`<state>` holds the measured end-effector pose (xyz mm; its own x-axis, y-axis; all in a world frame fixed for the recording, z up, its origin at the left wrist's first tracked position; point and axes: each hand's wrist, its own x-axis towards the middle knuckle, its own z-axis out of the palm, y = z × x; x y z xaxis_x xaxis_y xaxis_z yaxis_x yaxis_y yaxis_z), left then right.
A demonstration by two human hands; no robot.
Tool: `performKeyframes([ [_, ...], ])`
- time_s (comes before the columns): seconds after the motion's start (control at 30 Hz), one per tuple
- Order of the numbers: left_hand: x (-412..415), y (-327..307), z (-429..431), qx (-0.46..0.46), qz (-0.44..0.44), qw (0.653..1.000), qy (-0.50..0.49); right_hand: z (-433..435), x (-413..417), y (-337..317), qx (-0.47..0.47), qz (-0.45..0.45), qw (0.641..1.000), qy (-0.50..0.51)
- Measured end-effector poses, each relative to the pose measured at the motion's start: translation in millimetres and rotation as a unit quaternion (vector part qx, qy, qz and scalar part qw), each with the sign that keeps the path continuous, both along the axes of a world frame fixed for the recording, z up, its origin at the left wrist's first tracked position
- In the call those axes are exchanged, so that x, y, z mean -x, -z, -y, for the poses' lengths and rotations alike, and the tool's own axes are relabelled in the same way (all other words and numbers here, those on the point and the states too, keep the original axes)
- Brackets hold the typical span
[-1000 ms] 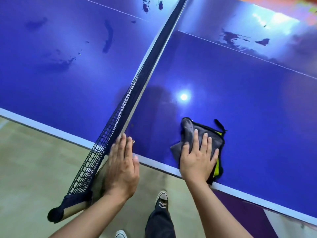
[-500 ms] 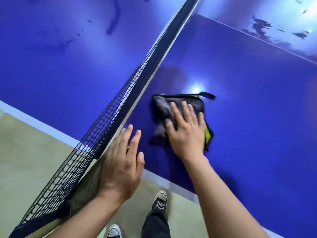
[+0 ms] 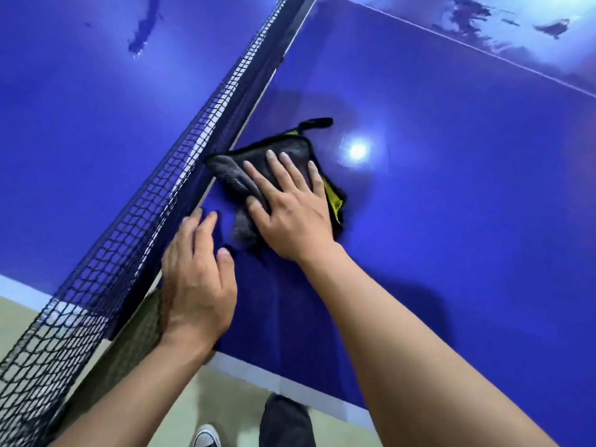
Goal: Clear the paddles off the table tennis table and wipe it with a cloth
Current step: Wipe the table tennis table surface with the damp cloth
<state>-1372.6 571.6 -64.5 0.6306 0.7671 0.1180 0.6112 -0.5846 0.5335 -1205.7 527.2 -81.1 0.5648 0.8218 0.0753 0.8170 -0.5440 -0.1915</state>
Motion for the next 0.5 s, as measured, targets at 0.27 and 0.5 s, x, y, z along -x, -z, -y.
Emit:
performKeyframes([
  [0.27, -15.0, 3.4, 10.7, -0.016, -0.028, 0.999, 0.024, -27.7, -79.5, -1.0, 0.003, -0.035, 0.987, 0.157],
  [0.5, -73.3, -0.3, -9.0, -0.059, -0.031, 0.992, 0.103, 37.8, -89.7, 0.8, -0.012, -0.015, 0.987, 0.162],
])
